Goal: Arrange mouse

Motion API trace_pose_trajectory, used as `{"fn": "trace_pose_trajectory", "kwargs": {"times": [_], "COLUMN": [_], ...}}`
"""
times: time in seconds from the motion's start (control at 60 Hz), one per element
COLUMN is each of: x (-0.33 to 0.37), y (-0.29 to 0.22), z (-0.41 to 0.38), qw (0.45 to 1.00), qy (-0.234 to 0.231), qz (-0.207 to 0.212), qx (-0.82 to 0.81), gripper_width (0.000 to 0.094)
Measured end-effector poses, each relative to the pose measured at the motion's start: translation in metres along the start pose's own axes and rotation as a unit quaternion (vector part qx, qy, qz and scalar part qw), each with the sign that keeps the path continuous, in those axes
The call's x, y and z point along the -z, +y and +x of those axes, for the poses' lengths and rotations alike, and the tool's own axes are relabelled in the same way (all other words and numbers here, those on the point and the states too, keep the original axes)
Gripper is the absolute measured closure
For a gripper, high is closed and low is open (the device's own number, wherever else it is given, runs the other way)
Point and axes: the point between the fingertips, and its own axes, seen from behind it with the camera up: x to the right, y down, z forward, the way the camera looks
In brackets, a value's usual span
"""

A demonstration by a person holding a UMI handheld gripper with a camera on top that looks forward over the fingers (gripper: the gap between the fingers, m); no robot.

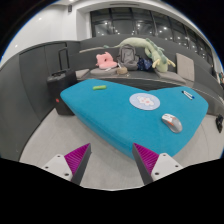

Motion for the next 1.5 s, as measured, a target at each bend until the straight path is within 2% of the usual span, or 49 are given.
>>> {"fn": "trace_pose_trajectory", "kwargs": {"times": [0.1,0.167,0.367,0.533,0.7,0.95,1.233,1.5], "x": [-0.001,-0.012,-0.010,-0.016,-0.021,-0.068,-0.141,-0.179], "y": [0.003,0.008,0.007,0.012,0.010,-0.012,-0.033,-0.058], "z": [0.030,0.082,0.172,0.233,0.266,0.290,0.316,0.342], "qw": [0.999,0.999,0.992,0.987,0.984,0.982,0.983,0.982], "qy": [0.032,0.052,0.120,0.154,0.166,0.174,0.175,0.184], "qz": [0.000,0.006,0.015,0.021,0.033,0.060,0.052,0.039], "qx": [-0.006,-0.005,-0.029,-0.045,-0.054,-0.041,-0.026,-0.031], "gripper_width": [0.0087,0.0087,0.0084,0.0080,0.0075,0.0088,0.0085,0.0078]}}
